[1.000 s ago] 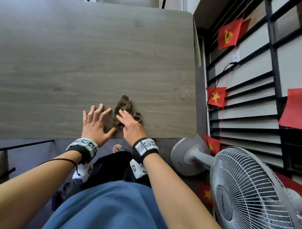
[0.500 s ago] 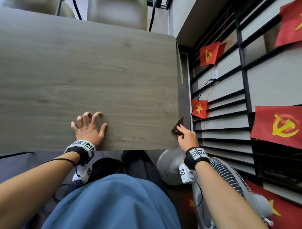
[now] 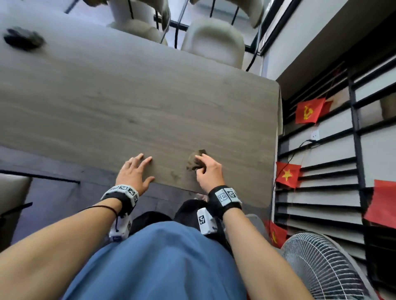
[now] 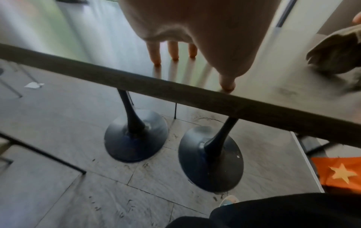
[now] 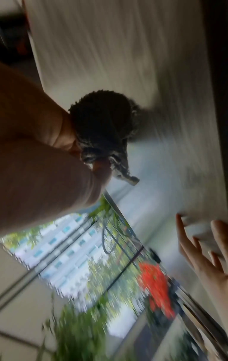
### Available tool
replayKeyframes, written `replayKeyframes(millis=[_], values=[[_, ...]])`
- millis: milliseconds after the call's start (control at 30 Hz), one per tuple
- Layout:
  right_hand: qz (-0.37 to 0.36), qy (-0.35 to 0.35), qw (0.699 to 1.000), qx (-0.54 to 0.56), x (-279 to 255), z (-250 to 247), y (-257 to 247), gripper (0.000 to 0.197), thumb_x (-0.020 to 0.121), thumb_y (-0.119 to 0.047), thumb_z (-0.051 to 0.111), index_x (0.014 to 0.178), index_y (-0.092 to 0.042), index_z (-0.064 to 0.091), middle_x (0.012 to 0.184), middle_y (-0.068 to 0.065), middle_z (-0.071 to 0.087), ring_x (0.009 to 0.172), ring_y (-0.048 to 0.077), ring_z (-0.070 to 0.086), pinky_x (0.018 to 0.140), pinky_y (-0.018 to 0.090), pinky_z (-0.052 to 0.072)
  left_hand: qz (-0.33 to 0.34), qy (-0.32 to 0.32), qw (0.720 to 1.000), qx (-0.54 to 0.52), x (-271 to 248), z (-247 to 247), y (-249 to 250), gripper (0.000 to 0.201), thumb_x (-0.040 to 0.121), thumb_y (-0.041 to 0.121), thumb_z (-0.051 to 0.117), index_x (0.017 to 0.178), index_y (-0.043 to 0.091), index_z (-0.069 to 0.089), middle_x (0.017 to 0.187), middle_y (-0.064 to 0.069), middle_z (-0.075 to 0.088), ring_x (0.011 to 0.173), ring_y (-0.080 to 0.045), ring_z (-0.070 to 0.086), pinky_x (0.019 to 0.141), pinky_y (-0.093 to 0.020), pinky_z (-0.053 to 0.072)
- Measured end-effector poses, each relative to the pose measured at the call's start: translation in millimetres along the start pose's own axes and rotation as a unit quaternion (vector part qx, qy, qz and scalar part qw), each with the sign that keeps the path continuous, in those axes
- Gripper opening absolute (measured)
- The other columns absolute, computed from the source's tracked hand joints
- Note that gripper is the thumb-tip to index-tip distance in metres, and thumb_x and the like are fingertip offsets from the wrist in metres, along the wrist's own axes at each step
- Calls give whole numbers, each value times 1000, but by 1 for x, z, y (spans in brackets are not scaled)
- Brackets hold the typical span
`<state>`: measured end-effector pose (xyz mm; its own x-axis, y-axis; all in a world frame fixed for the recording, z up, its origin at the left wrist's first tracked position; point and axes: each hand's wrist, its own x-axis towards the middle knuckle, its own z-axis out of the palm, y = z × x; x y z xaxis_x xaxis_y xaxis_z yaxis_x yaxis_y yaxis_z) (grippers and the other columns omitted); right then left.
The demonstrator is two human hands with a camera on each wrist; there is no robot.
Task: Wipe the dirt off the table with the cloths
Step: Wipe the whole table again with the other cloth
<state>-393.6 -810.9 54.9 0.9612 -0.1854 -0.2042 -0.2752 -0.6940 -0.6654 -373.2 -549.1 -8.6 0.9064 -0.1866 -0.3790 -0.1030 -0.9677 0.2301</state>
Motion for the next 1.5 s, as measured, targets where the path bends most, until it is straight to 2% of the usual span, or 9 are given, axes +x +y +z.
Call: replayKeyframes(millis=[133, 367, 433, 533, 700, 833, 1067, 1267, 1500], values=[[-1, -36, 999, 7, 12, 24, -43, 42, 75, 3, 55, 111, -11, 72, 116, 11, 69, 110, 24, 62, 92, 2, 24, -18, -37, 997, -63, -1, -8, -16, 75, 91, 44, 68, 155, 36, 30, 164, 3, 19, 146, -26, 24, 122, -34, 21], [21, -79, 994, 77, 17, 77, -115, 34, 76, -7, 60, 103, -20, 75, 95, 1, 75, 90, 12, 68, 95, 22, 48, -91, -69, 988, -108, -7, -31, -73, 71, 89, 48, 69, 151, 41, 35, 164, 9, 18, 149, -22, 20, 119, -49, 28], [25, -88, 991, 97, 15, 85, -132, 33, 76, -5, 59, 101, -20, 75, 90, 0, 75, 82, 10, 67, 86, 16, 49, -99, -82, 988, -83, 1, -42, -93, 70, 90, 49, 68, 152, 41, 35, 164, 11, 19, 150, -20, 18, 120, -53, 24], [27, -87, 987, 135, 25, 91, -148, 35, 76, 0, 55, 98, -18, 76, 85, -3, 73, 78, 4, 66, 74, 2, 45, -108, -94, 985, -97, 25, -66, -115, 62, 92, 47, 66, 149, 36, 42, 162, 7, 24, 147, -25, 26, 117, -48, 30], [80, -116, 970, 199, 54, 106, -163, 33, 75, -4, 55, 93, -23, 76, 82, -7, 75, 78, 11, 71, 72, 23, 57, -148, -86, 977, -128, 46, -86, -148, 52, 95, 43, 64, 144, 29, 51, 152, -1, 37, 137, -30, 39, 115, -42, 34], [94, -134, 959, 230, 87, 114, -194, 30, 82, -1, 57, 95, -22, 74, 87, 2, 74, 73, 15, 67, 63, 18, 53, -184, -88, 967, -152, 49, -104, -175, 48, 94, 43, 65, 139, 29, 56, 147, -2, 41, 134, -28, 43, 113, -37, 35], [83, -190, 946, 249, 140, 134, -244, 30, 71, -11, 62, 94, -28, 73, 91, 1, 75, 87, 22, 72, 83, 48, 58, -208, -55, 962, -169, 74, -130, -219, 43, 93, 43, 66, 134, 31, 59, 140, -3, 45, 130, -29, 44, 109, -41, 40], [56, -185, 945, 265, 162, 146, -274, 38, 64, -24, 78, 99, -31, 66, 103, -2, 69, 98, 15, 67, 86, 36, 56, -189, -13, 966, -174, 91, -133, -245, 33, 93, 43, 66, 125, 36, 63, 122, 0, 52, 120, -23, 47, 102, -40, 45], [86, -161, 937, 298, 186, 184, -316, 29, 73, -11, 77, 98, -22, 68, 99, 5, 72, 96, 19, 69, 80, 31, 57, -211, 56, 958, -184, 114, -142, -304, 18, 87, 30, 73, 104, 29, 66, 110, 0, 45, 110, -22, 47, 93, -36, 46]])
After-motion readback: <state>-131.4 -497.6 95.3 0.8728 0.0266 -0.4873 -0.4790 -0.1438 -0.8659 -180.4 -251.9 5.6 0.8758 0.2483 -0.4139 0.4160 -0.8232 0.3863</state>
